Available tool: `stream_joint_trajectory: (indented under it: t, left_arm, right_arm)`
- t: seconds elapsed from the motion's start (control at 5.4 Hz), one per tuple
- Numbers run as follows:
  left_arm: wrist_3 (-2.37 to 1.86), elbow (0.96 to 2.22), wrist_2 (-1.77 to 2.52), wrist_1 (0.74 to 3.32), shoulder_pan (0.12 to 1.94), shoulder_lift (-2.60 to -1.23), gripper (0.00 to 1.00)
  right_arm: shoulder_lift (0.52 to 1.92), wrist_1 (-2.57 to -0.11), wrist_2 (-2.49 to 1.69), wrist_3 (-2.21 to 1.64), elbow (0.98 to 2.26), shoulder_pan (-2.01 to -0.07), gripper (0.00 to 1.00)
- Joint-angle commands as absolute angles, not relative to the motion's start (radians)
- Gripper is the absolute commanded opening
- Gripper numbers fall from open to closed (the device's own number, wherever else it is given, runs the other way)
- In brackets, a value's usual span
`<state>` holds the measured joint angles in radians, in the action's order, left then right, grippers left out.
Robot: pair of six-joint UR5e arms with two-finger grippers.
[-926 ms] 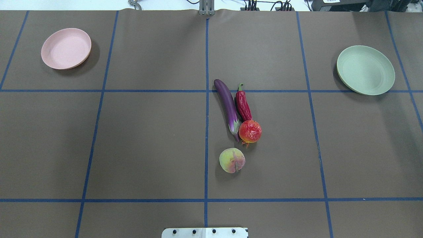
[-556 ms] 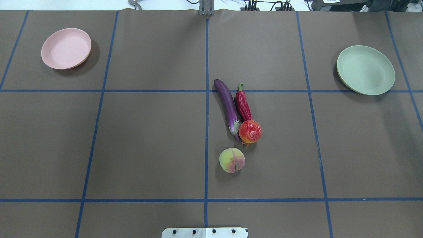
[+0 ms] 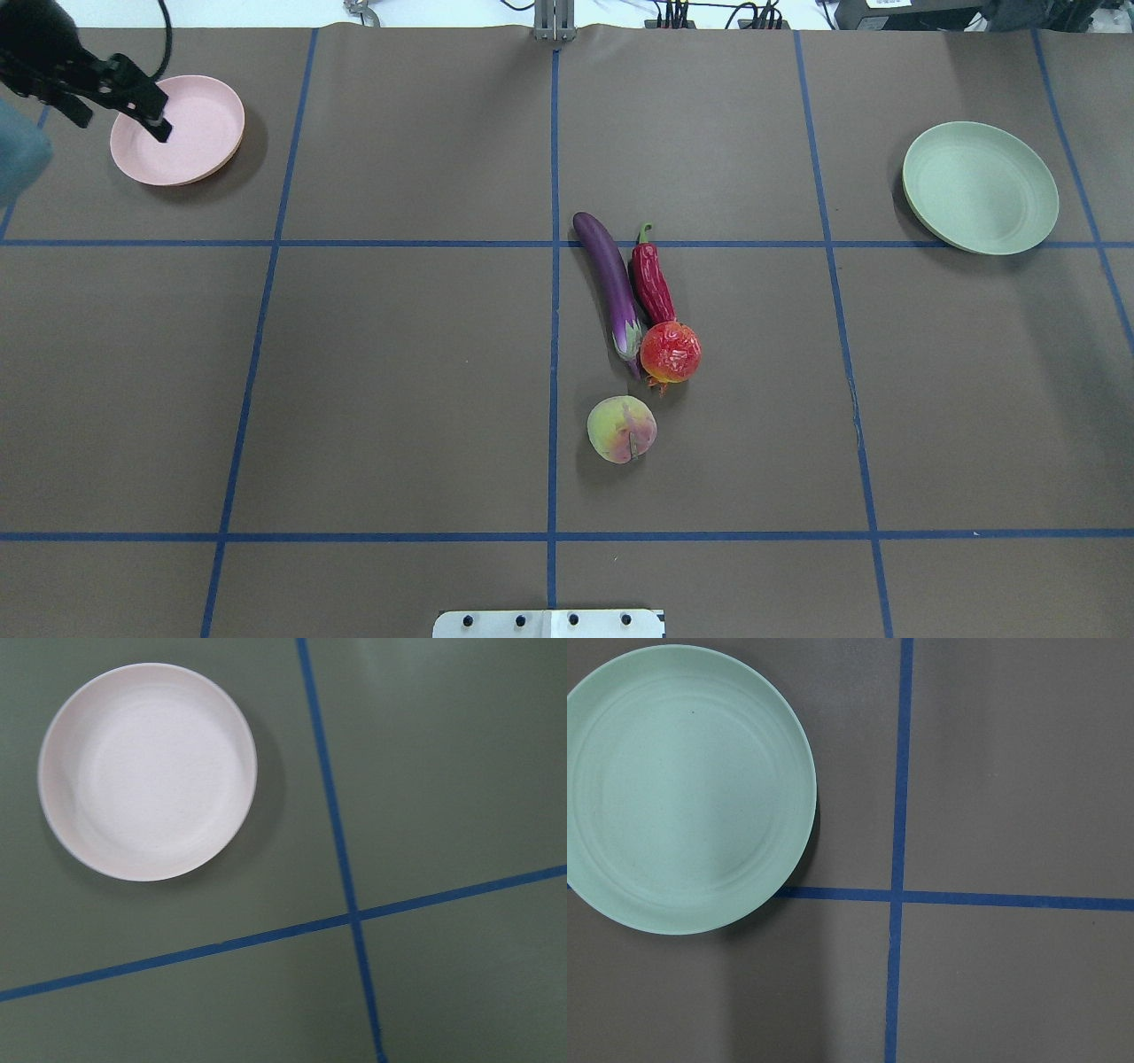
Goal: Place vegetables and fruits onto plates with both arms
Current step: 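Move the left gripper over the purple eggplant and lower it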
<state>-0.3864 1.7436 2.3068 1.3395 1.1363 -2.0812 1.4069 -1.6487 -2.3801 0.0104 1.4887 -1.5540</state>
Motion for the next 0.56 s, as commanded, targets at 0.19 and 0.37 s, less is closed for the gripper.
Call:
stream_joint_trajectory:
  t: [0.19,0.37]
  left_arm:
    - [-0.85,1.55,2.249,1.376,0.895,-2.37,1.0]
    - [-0.988,1.413,2.15,1.4,0.808,-2.51,1.0]
  right_arm:
    - [1.401,-1.649,-2.378,0.011,1.538,-1.54,1.0]
    - [1.404,-1.649,-2.382,0.009,1.543,-1.533,1.0]
